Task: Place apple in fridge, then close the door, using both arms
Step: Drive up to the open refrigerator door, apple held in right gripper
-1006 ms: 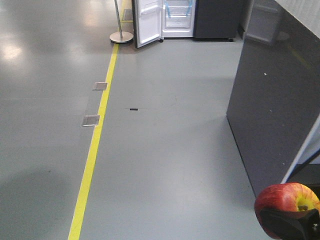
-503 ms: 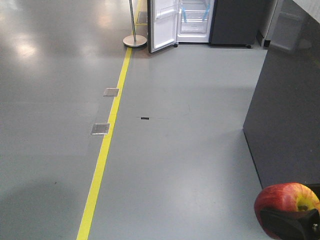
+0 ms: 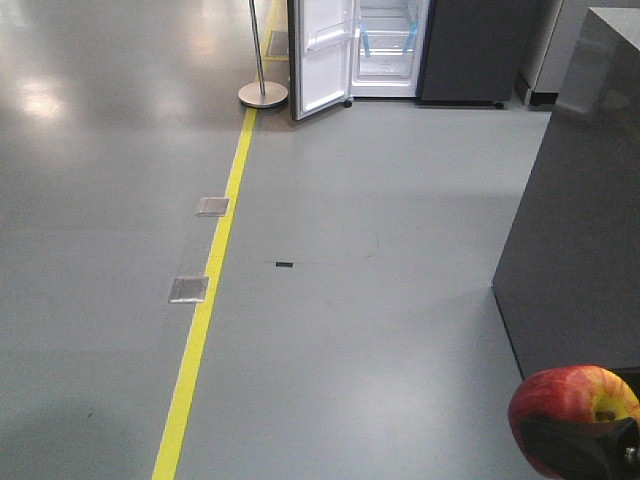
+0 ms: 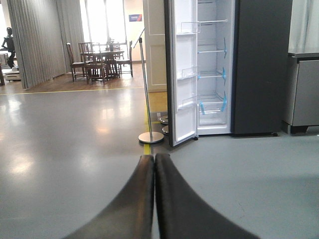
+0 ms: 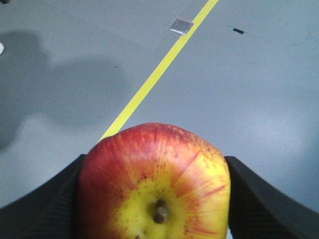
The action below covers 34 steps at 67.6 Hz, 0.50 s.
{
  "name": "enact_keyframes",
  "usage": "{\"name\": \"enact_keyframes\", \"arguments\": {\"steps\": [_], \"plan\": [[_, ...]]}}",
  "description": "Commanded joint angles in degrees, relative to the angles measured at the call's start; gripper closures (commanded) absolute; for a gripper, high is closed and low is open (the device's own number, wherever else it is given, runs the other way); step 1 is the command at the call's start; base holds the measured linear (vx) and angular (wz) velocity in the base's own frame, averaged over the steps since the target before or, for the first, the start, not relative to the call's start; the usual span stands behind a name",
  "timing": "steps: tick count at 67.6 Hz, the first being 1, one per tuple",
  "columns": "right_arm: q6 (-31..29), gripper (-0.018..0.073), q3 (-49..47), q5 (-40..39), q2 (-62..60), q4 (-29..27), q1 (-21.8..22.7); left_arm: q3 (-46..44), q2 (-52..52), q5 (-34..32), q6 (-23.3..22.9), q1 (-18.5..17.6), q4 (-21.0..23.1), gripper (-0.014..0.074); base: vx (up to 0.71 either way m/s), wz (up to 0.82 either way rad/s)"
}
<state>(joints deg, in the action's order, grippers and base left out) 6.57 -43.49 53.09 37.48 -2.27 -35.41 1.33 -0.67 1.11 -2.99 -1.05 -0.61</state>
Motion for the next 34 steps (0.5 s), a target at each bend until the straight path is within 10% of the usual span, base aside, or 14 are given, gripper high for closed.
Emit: {"name": "enact_keyframes", "arguments": {"steps": [1,34], "plan": [[-0.74,0.0336,-1.58,-3.78,-0.11,0.07,0.03,-1.03,-0.81,-4.34,-0.24,-0.14,0.61,0.0603,0.34,-0.03],[-0.74,0.0336,-1.58,-3.78,-0.11,0.07,0.03,-1.03,-0.81,-4.34,-0.24,-0.14,0.61,0.0603,0.35,-0.04]]}}
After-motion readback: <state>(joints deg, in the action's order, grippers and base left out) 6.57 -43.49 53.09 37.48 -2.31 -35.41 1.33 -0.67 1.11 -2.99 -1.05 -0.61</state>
